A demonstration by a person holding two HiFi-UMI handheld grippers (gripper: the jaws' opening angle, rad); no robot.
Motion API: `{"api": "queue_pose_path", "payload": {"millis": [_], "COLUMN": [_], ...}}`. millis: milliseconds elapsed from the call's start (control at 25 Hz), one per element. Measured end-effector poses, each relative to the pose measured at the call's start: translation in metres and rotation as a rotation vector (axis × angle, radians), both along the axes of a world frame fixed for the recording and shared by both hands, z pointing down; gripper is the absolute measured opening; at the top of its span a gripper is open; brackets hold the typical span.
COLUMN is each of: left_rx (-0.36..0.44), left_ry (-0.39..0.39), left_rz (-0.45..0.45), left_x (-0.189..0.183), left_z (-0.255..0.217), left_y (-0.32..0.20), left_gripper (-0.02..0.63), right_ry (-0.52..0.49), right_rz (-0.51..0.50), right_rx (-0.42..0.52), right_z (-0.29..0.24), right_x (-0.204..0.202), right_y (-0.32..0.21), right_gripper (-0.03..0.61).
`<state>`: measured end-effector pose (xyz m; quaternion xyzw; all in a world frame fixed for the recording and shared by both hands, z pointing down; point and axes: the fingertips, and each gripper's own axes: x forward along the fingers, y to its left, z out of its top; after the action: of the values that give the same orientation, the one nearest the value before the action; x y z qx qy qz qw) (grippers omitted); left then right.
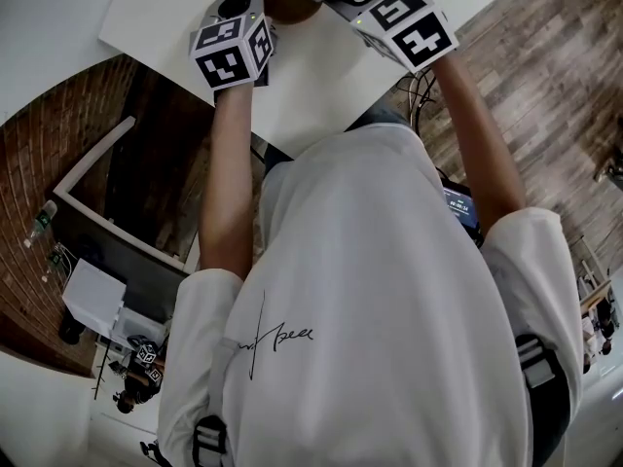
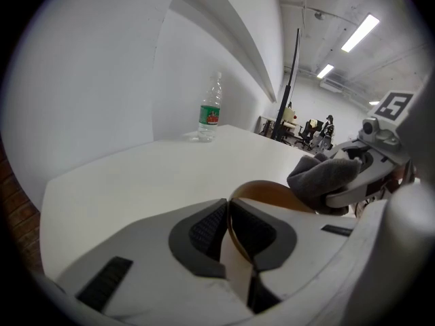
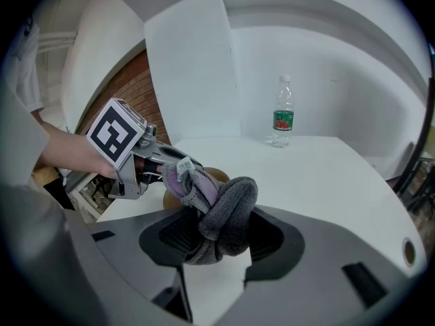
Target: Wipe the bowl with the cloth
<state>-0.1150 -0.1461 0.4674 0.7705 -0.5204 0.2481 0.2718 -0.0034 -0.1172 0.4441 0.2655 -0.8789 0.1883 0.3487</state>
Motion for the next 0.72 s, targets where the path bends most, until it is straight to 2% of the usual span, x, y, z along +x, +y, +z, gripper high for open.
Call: {"api": "queue_pose_path", "payload": {"millis": [720], "left_rx": [-0.004], "left_ry": [0.000], "left_rz": [-0.004], "left_x": [0.000], "left_z": [0.001], "left_y": [0.001], "left_gripper": [0.035], "right_ry": [0.009], "right_rz": [0.012], "right_rx": [0.005], "right_z": [0.000], "right_x": [0.000], "right_y": [0.015], "right_gripper": [0.181]}}
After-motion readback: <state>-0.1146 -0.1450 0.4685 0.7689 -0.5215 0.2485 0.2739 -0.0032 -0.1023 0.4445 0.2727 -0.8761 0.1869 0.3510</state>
